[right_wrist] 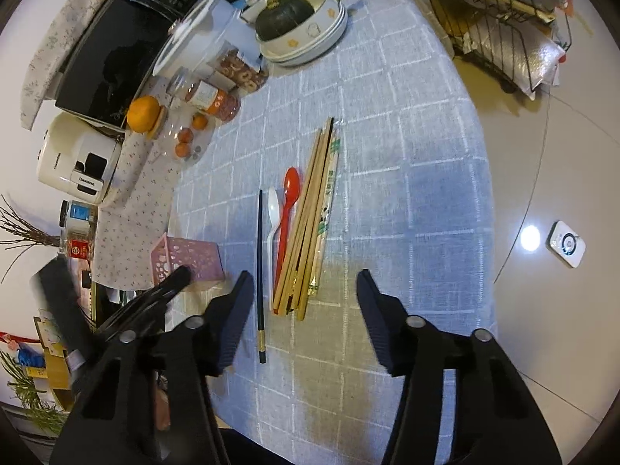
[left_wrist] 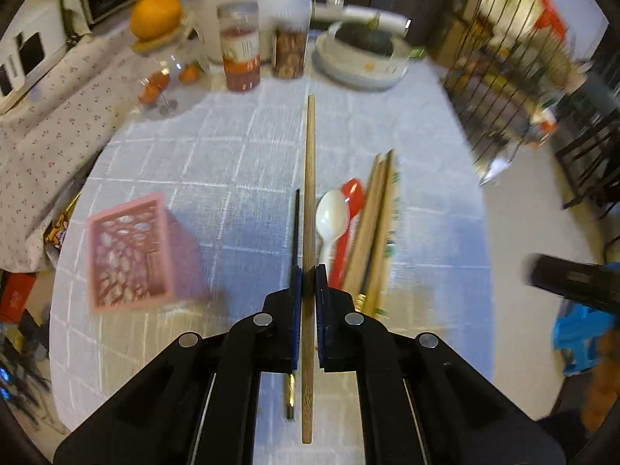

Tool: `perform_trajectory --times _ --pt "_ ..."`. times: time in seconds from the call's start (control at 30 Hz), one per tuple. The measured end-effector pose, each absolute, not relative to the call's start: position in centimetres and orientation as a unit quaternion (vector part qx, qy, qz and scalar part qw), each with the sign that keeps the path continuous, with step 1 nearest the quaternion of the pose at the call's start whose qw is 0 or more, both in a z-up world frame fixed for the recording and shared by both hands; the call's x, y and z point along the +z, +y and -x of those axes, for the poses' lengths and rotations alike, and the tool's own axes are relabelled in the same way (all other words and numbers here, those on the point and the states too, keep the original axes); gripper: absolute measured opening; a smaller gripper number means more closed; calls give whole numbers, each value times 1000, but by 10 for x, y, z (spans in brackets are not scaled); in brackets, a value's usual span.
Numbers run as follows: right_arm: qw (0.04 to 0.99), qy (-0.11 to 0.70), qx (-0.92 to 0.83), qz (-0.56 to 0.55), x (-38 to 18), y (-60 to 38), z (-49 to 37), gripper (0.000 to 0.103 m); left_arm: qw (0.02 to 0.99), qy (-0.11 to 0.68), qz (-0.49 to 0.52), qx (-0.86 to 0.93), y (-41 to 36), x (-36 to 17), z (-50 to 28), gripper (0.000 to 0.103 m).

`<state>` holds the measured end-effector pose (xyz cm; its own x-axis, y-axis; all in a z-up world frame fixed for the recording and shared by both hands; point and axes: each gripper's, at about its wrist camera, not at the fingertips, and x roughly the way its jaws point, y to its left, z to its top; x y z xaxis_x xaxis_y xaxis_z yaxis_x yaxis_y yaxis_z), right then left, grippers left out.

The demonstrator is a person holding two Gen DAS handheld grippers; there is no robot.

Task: Organize utensils
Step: 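Lift the wooden chopstick with the left gripper while the right gripper grasps the black chopstick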

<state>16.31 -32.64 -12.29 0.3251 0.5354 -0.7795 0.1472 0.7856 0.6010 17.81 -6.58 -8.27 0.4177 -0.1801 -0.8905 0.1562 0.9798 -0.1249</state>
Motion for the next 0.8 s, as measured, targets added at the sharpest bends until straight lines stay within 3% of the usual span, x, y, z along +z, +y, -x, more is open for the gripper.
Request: perform_trajectory --times 0.2,0.6,0.8 --pt "750 594 160 -241 -137 -276 -175 39 872 472 48 -120 -39 -26 -146 6" --pt "730 627 195 -192 -173 -168 -224 38 898 410 121 -102 39 7 -139 6" --pt "746 645 129 -102 -199 -132 -262 37 904 393 134 -102 59 15 -137 6"
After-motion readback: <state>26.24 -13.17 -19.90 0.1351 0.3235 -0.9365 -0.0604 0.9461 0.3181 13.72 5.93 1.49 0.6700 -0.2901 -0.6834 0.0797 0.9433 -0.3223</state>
